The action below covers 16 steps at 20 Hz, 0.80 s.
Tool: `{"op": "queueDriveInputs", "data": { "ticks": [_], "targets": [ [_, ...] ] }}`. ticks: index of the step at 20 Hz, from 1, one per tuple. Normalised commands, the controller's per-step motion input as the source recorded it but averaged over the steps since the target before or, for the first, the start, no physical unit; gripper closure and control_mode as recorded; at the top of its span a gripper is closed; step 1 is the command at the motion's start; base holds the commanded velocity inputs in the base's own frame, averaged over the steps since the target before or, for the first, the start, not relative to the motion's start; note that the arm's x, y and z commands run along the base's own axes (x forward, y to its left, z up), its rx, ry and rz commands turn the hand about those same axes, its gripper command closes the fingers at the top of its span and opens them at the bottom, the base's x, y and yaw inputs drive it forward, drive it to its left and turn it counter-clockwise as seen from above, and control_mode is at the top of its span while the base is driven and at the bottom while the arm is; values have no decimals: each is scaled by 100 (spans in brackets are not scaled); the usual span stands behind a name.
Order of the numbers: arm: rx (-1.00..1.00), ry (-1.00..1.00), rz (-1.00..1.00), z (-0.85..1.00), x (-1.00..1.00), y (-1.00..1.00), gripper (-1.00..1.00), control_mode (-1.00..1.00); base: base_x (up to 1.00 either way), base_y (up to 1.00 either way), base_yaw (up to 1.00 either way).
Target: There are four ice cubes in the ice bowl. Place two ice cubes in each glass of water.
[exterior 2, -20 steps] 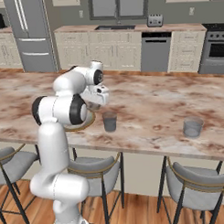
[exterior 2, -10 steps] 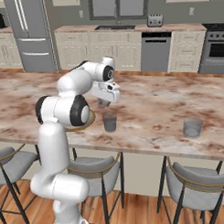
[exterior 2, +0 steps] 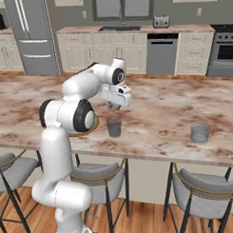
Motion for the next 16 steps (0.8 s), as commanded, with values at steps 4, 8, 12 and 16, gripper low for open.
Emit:
{"op": "queueDriveInputs", "data": {
  "ticks": [4, 8, 12, 16],
  "targets": [
    [0, -12, 0, 0, 0, 0, 100, -100, 0, 0, 0],
    [0, -13, 0, 0, 0, 0, 100, -100, 0, 0, 0],
    [-4, -15, 0, -1, 0, 0, 100, -100, 0, 0, 0],
    [-6, -15, 0, 0, 0, 0, 100, -100, 0, 0, 0]
  ]
}}
